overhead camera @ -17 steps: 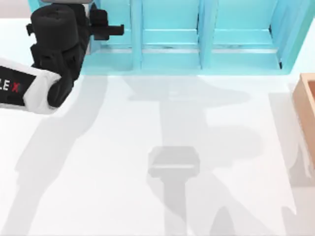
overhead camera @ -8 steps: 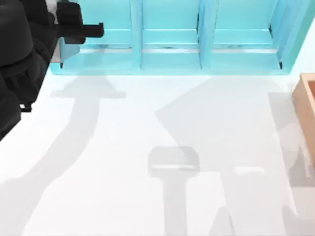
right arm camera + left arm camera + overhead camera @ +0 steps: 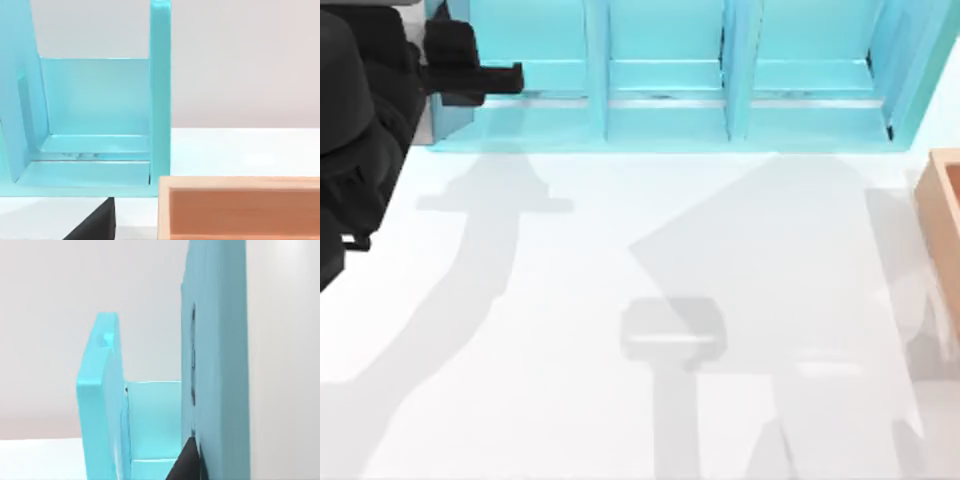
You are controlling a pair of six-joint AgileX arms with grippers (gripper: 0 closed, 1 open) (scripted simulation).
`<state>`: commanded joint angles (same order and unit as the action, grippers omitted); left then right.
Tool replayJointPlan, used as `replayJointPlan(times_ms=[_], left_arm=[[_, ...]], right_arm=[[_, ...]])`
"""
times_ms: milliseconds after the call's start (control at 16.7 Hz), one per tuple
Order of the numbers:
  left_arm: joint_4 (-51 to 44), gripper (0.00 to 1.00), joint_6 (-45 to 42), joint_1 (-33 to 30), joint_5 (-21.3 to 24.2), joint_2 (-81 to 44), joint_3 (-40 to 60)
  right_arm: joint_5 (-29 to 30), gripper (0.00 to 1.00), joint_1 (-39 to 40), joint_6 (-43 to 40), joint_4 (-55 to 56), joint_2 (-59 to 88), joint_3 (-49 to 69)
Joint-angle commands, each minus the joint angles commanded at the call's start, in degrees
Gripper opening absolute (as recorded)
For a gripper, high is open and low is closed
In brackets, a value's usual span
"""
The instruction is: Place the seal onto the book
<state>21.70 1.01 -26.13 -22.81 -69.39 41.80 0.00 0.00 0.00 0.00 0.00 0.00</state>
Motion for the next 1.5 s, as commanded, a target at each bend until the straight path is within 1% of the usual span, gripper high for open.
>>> replayJointPlan(times_ms=[120, 240, 360, 480, 600, 720, 1080, 1200, 1380, 1500], left_arm=[[0.0, 0.0, 0.6, -0.3, -0.3, -0.3, 0.2], [0.0, 0.0, 3.6, -1.8, -1.9, -2.0, 1.2], [-0.1, 0.0, 9.0, -4.1, -4.5, -4.9, 2.5], [-0.5, 0.0, 16.8, -7.2, -8.0, -8.6, 4.1], [-1.1, 0.0, 27.1, -10.8, -12.2, -13.1, 5.9], [-1.9, 0.0, 39.6, -14.8, -16.7, -17.9, 7.7], [-4.9, 0.0, 82.8, -27.0, -30.0, -31.2, 12.4], [-5.8, 0.0, 95.6, -30.6, -33.9, -34.6, 13.6], [-7.2, 0.0, 110.7, -35.1, -38.8, -38.6, 15.1], [-7.8, 0.0, 117.7, -37.4, -41.3, -40.3, 15.7]], right_arm=[[0.0, 1.0, 0.0, 0.0, 0.0, 0.0, 0.0], [0.0, 1.0, 0.0, 0.0, 0.0, 0.0, 0.0], [0.0, 1.0, 0.0, 0.0, 0.0, 0.0, 0.0], [0.0, 1.0, 0.0, 0.0, 0.0, 0.0, 0.0], [0.0, 1.0, 0.0, 0.0, 0.0, 0.0, 0.0], [0.0, 1.0, 0.0, 0.0, 0.0, 0.0, 0.0], [0.0, 1.0, 0.0, 0.0, 0.0, 0.0, 0.0], [0.0, 1.0, 0.0, 0.0, 0.0, 0.0, 0.0], [0.0, 1.0, 0.0, 0.0, 0.0, 0.0, 0.0], [0.0, 1.0, 0.0, 0.0, 0.0, 0.0, 0.0]])
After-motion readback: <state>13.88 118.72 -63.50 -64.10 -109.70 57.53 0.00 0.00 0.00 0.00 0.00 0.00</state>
